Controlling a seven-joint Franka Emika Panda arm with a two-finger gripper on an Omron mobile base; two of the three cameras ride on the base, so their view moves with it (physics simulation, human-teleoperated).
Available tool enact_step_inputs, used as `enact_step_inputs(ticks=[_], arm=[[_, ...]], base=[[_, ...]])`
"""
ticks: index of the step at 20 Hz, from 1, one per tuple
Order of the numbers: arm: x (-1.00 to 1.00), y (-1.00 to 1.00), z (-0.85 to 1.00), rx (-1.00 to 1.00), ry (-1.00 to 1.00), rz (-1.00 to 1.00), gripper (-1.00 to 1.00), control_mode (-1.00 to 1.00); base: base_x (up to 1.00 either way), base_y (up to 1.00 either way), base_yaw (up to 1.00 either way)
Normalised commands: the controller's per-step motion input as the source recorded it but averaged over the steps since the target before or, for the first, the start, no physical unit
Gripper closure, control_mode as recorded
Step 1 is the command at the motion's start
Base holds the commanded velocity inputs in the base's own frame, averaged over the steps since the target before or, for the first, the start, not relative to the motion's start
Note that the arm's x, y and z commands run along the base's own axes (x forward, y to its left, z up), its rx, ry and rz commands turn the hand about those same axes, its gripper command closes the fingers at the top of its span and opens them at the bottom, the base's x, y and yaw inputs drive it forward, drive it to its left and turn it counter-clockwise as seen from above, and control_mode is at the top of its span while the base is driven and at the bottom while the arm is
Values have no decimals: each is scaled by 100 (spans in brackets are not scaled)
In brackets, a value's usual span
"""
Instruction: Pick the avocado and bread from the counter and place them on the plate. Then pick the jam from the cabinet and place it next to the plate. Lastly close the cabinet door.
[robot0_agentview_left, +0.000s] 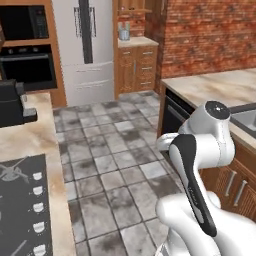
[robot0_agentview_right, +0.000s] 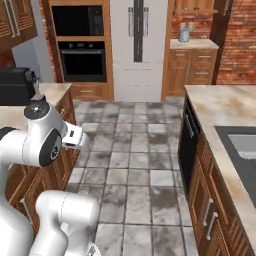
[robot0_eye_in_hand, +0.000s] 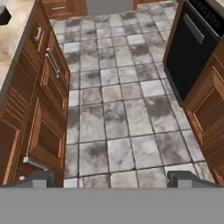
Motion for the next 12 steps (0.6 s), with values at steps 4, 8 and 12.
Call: enact_step_inputs(ticks=[4,8,12], arm=[[0,0,0,0,0,0,-100,100],[0,0,0,0,0,0,-100,100],[0,0,0,0,0,0,-100,100]], base=[[84,51,-21],[86,43,-18],[83,23,-9]])
